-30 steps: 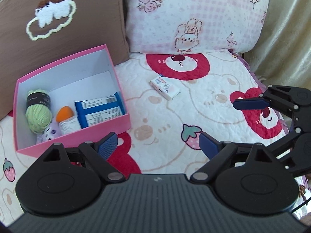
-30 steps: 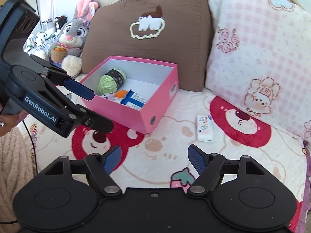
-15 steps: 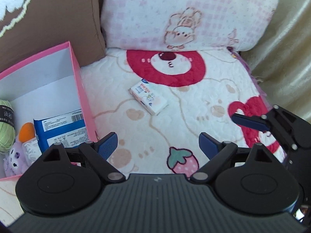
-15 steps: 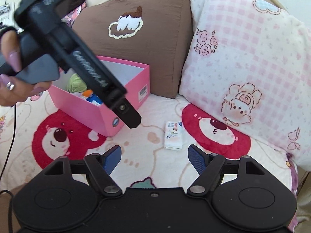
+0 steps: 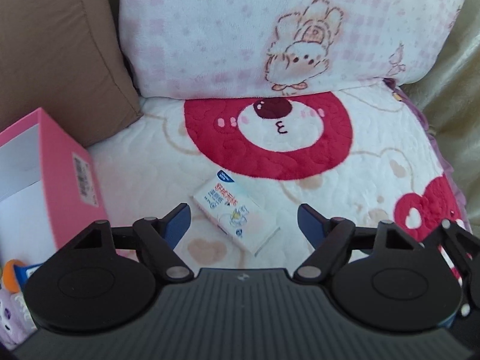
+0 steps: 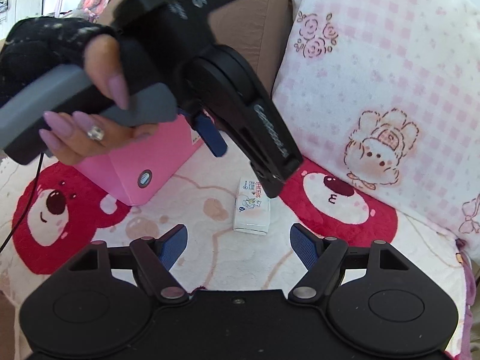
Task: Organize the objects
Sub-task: 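Move the open left gripper down to the small white wipes packet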
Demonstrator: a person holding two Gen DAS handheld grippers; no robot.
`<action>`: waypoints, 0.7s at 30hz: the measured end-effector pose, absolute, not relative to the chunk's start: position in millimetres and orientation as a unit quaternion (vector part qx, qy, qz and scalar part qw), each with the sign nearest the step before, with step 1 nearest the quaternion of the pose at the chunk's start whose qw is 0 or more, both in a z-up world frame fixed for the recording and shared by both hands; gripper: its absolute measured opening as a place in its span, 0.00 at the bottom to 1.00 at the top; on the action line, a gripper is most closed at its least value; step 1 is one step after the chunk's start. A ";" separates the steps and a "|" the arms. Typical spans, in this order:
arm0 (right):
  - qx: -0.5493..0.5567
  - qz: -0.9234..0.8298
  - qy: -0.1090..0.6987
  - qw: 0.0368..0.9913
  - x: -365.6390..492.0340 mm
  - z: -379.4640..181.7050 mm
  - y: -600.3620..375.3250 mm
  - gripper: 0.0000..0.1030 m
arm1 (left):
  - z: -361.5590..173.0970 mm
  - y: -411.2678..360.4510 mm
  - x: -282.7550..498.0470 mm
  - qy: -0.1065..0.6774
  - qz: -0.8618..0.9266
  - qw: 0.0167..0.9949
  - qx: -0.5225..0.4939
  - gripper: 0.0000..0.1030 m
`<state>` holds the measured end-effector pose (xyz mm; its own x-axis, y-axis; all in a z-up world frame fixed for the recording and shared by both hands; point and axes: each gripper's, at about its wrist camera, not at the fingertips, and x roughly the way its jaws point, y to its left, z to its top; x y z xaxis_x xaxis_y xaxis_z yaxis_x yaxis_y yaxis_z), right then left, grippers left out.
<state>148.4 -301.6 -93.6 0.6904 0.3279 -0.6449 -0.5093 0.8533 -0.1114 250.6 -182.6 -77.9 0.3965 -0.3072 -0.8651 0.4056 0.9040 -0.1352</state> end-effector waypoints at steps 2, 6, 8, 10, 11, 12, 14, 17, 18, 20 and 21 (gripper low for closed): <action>-0.137 0.227 0.320 0.909 155.3 -99.4 -300.9 0.77 | -89.0 -187.1 260.8 0.511 -0.206 0.833 0.051 0.71; -0.125 0.222 0.331 0.909 172.2 -113.6 -299.0 0.77 | -105.6 -193.1 275.2 0.518 -0.192 0.831 0.058 0.68; -0.122 0.220 0.336 0.908 179.5 -120.8 -297.3 0.77 | -111.5 -195.2 278.4 0.518 -0.191 0.832 0.056 0.67; -0.124 0.218 0.341 0.906 185.7 -127.6 -295.2 0.77 | -115.4 -196.2 280.5 0.515 -0.187 0.835 0.058 0.66; -0.125 0.217 0.342 0.906 188.3 -130.7 -294.2 0.76 | -116.7 -196.0 281.2 0.513 -0.186 0.836 0.057 0.66; -0.125 0.216 0.343 0.906 191.2 -134.0 -293.1 0.76 | -117.6 -194.9 281.6 0.511 -0.186 0.837 0.052 0.65; -0.135 0.215 0.340 0.905 193.5 -140.4 -291.1 0.75 | -119.2 -190.5 279.7 0.507 -0.187 0.840 0.043 0.55; -0.139 0.204 0.344 0.906 194.8 -149.1 -292.7 0.73 | -119.3 -186.5 273.9 0.508 -0.194 0.839 0.039 0.51; -0.132 0.203 0.348 0.906 195.2 -150.5 -295.2 0.72 | -119.0 -185.7 272.2 0.513 -0.197 0.835 0.038 0.51; -0.125 0.196 0.352 0.907 194.6 -151.9 -299.4 0.71 | -119.1 -186.0 269.1 0.525 -0.204 0.826 0.031 0.49; -0.122 0.198 0.354 0.906 193.3 -151.7 -302.1 0.71 | -118.5 -186.3 266.7 0.529 -0.206 0.822 0.027 0.48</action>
<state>193.3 -302.1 -151.7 0.6717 0.2726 -0.6888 -0.4446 0.8921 -0.0805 266.7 -186.3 -118.5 0.3544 -0.3100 -0.8822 0.3681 0.9135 -0.1731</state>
